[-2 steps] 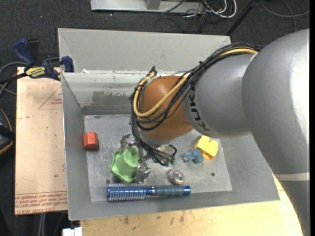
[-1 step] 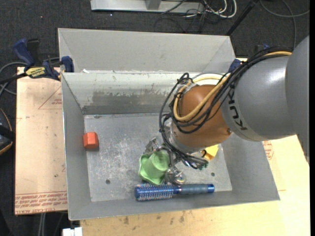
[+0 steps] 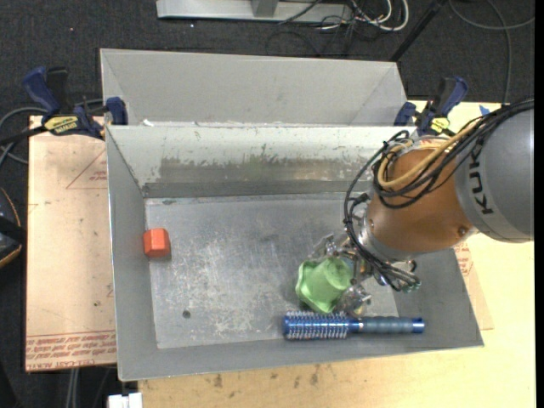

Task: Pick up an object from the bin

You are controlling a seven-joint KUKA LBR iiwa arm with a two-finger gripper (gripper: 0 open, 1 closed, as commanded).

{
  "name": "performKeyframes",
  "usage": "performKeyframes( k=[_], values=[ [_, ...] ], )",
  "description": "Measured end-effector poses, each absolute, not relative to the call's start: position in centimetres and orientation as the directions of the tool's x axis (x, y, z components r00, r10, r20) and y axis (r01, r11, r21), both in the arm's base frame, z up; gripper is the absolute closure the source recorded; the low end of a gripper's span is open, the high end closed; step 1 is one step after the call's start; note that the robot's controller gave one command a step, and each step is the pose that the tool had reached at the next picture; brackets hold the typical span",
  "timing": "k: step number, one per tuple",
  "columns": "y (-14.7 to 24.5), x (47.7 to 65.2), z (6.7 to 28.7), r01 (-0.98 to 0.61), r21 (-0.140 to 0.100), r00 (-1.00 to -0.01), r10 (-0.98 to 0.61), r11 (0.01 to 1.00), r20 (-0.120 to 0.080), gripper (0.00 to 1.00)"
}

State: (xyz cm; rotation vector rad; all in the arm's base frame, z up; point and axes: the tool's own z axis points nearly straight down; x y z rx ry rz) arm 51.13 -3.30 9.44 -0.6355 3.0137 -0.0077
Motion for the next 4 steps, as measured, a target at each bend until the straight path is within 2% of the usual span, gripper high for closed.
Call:
performKeyframes(
  k=[1,2,3,4],
  values=[
    [-12.8,49.9,12.6,-0.308,-0.012,-0.951,-0.309,0.951,-0.025,0.00],
    [-10.1,49.2,7.9,-0.163,-0.013,-0.985,-0.164,0.986,-0.046,0.00],
    [-10.1,49.2,7.9,-0.163,-0.014,-0.985,-0.164,0.986,-0.047,1.00],
    [-6.0,50.0,23.3,-0.415,-0.004,-0.910,-0.415,0.910,-0.010,1.00]
  ],
)
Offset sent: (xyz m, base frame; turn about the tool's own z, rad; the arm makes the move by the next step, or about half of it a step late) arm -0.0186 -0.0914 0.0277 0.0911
